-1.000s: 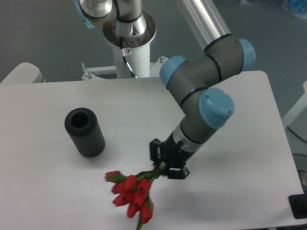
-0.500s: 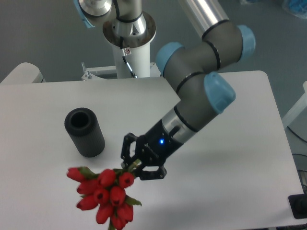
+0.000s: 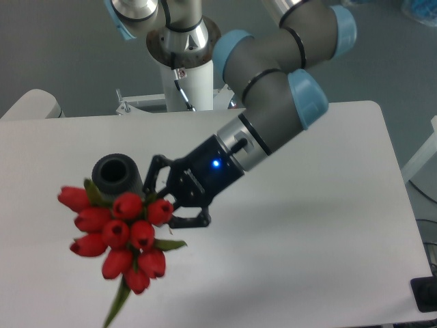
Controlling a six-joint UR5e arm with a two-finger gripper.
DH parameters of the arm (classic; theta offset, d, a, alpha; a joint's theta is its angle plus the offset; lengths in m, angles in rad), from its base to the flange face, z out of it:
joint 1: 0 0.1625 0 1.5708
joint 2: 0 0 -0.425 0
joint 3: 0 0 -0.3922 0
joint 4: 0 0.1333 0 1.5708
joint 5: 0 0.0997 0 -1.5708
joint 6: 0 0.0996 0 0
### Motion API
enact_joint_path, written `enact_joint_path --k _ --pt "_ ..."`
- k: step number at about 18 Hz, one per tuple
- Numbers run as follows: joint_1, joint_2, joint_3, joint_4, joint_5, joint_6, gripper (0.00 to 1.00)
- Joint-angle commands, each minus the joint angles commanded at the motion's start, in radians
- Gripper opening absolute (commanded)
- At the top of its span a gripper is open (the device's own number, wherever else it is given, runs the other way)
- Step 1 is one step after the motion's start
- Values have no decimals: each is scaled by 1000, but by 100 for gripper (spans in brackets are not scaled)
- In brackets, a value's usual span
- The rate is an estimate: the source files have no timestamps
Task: Insert the flowers into the vase
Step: 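Lift the tulips and carry them toward the black vase, then lower the tulip stems down into the black vase opening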
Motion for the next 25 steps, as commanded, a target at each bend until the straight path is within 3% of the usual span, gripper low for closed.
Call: enact_joint_path --k 8,15,20,25 --pt "26 124 -155 21 -138 15 5" --pt "44 198 -310 133 -184 64 6" --pt "57 239 -403 135 -215 158 7" --pt "58 258 -443 138 -215 186 8"
